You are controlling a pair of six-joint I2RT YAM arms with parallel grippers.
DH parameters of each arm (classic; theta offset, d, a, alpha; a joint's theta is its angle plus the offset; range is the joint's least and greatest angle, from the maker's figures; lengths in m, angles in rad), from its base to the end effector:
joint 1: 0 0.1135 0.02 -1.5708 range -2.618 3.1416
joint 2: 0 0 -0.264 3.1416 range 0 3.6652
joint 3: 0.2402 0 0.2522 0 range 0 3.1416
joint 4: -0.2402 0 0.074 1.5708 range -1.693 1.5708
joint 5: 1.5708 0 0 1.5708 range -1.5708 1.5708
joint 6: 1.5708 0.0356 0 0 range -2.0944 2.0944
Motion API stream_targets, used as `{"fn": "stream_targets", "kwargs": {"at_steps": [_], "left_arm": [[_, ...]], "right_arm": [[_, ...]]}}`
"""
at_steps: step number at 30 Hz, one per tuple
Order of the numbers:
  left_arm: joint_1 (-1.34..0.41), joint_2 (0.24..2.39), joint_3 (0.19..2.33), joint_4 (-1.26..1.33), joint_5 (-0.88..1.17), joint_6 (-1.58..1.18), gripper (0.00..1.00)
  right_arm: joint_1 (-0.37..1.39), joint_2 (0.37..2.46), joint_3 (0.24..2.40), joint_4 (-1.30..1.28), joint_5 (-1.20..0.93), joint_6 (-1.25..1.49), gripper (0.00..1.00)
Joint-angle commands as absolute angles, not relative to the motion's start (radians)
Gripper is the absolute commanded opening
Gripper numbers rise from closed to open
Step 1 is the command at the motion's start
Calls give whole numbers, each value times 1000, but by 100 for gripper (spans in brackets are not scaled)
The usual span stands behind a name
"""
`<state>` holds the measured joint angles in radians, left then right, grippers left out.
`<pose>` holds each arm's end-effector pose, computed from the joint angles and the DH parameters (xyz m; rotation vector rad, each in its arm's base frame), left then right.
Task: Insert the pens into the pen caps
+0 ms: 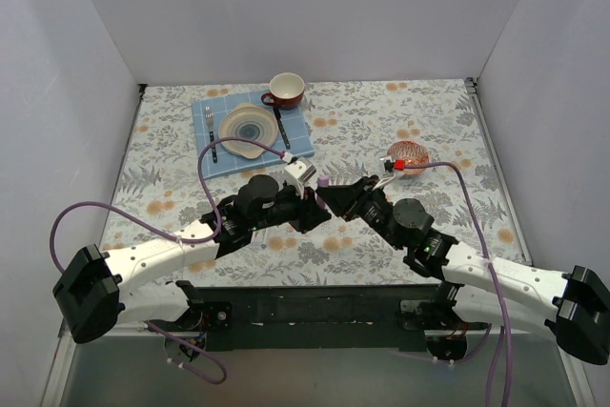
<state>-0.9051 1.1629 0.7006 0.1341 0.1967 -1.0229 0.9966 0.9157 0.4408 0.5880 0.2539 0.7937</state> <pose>0.1578 -0.2122 0.2652 0.0255 2.1919 -1.4089 0.1228 0.1733 0.2764 0.0646 1.5929 1.2532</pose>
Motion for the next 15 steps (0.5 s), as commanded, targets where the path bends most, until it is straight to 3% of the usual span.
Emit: {"fn": "stream_targets", "kwargs": {"at_steps": [1,8,9,10,11,14,15], "left_arm": [[-838,1151,848,477,-48,-960,0],[-838,1109,812,422,-2,-980,0],[-838,1091,799,398,38,-986,0],[-838,1079,775,384,44,-998,0],[-838,1068,759,365,63,-1017,0],[-839,1028,712,275,97,-1074,0],[-839,1017,703,217,100,-1100,0]], "right_arm": [[1192,966,434,405,-55,845,1],[1201,888,486,289,124,842,1],[1200,852,503,244,165,836,6],[1201,835,527,201,254,831,18],[1200,818,566,166,294,827,36],[1200,744,624,43,415,793,62],[1200,700,627,10,438,785,65]]}}
